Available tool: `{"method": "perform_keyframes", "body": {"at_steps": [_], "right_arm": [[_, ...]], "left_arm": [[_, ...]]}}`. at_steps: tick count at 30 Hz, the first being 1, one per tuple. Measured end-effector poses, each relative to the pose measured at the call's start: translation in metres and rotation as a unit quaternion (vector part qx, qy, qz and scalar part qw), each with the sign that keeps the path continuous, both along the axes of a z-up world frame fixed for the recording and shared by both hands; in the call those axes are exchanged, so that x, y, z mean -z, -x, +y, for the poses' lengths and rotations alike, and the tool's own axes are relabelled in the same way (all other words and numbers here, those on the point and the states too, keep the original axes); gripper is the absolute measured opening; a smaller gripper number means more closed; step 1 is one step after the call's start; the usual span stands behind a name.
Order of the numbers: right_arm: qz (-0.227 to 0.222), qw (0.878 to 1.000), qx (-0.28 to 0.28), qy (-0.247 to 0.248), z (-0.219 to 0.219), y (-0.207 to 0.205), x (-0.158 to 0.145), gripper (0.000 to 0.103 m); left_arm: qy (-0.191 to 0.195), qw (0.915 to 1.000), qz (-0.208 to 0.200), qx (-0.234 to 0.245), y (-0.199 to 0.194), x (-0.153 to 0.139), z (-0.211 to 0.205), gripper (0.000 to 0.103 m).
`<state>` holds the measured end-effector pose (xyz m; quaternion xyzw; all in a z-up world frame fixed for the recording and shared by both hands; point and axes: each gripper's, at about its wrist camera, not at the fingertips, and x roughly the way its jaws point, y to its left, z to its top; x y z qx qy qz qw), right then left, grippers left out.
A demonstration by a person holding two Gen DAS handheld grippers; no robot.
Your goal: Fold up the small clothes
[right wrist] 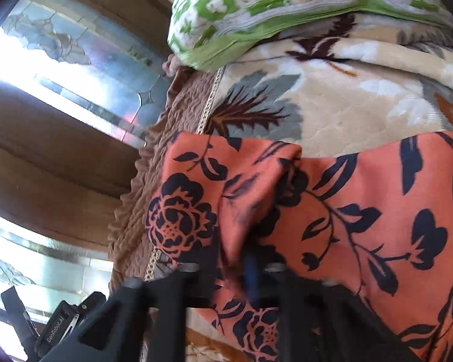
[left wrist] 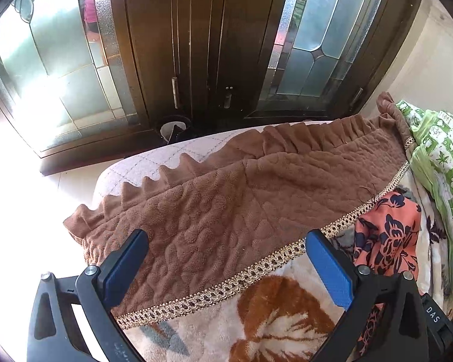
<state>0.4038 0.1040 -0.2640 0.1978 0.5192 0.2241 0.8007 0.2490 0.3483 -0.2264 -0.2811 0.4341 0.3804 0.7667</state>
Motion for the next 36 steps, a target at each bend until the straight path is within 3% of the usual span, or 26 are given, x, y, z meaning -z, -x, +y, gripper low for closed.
{"method": "perform_keyframes", "body": {"at_steps": [4, 9, 13, 16, 20, 24, 31, 36], "right_arm": [[-0.099, 0.995, 0.009, -0.020, -0.030, 0.029, -0.055, 0.008], [-0.184, 0.979, 0.081, -0.044, -0.131, 0.074, -0.125, 0.008], [-0.211, 0.967, 0.138, -0.018, -0.218, 0.109, -0.150, 0.008], [-0.218, 0.957, 0.189, 0.014, -0.279, 0.140, -0.152, 0.008], [-0.201, 0.944, 0.258, 0.039, -0.365, 0.175, -0.137, 0.008], [-0.171, 0.931, 0.319, 0.050, -0.440, 0.204, -0.103, 0.008], [-0.105, 0.929, 0.352, 0.055, -0.493, 0.229, -0.031, 0.008], [0.023, 0.925, 0.379, 0.005, -0.522, 0.218, 0.012, 0.018]], "left_arm": [[-0.002, 1.0000, 0.000, 0.009, -0.003, -0.001, -0.010, 0.103], [-0.023, 0.9988, -0.003, 0.043, -0.013, -0.007, -0.036, 0.103], [-0.040, 0.9931, -0.010, 0.110, -0.027, -0.013, -0.075, 0.103], [-0.054, 0.9809, -0.019, 0.186, -0.039, -0.016, -0.118, 0.103], [-0.054, 0.9555, -0.030, 0.289, -0.052, -0.014, -0.180, 0.103], [-0.048, 0.9335, -0.038, 0.353, -0.059, -0.010, -0.231, 0.103], [-0.076, 0.8946, -0.033, 0.439, -0.056, 0.001, -0.309, 0.103], [-0.083, 0.8785, 0.006, 0.470, -0.058, 0.025, -0.343, 0.103]]}}
